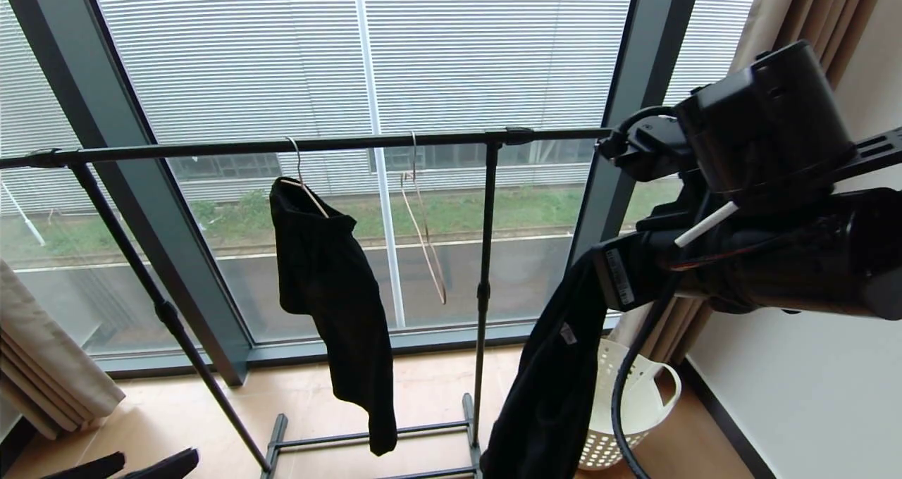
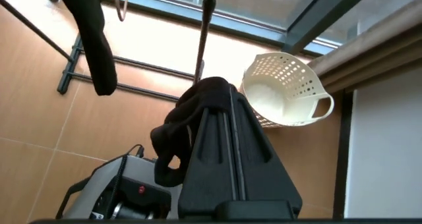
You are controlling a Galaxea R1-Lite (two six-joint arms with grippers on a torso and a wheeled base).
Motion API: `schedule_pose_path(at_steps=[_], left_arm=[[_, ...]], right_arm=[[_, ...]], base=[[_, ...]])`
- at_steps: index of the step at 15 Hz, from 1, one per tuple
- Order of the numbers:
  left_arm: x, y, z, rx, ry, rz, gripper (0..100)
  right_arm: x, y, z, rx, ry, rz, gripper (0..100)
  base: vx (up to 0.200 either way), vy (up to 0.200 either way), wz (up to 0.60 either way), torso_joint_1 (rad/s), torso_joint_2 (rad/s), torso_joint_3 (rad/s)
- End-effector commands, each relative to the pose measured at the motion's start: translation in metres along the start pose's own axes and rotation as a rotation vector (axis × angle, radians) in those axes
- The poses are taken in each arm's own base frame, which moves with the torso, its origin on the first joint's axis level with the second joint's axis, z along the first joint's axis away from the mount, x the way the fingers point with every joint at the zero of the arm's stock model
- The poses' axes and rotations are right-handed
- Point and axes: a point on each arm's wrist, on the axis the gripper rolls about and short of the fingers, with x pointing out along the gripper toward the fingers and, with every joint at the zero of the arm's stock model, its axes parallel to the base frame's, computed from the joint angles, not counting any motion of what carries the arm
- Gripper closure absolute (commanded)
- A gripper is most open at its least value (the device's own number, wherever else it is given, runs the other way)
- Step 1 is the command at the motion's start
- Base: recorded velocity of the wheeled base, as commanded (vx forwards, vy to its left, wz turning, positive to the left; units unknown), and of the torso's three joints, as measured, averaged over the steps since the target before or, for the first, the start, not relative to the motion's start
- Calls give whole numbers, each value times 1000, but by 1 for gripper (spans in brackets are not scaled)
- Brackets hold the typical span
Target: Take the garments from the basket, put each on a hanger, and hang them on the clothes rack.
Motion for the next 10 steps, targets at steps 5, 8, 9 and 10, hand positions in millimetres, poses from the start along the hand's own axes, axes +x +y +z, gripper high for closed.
schedule_pose_path(at_steps=[5,8,9,10], left_arm=[[91,-62,32,90,217,-249,0],[128,-83,30,148,233,-303,0],[137,-88,28,172,236,-320,0],[143,-94,27,192,239,-334,0]], right_arm=[[11,33,6,-83,-28,71,100],[20,48,5,-127,-40,92,100],[21,52,4,-134,-39,99,100],[19,56,3,-143,-41,109,100]], base=[[0,0,0,0,0,0],[0,0,0,0,0,0],[0,0,0,0,0,0],[0,0,0,0,0,0]])
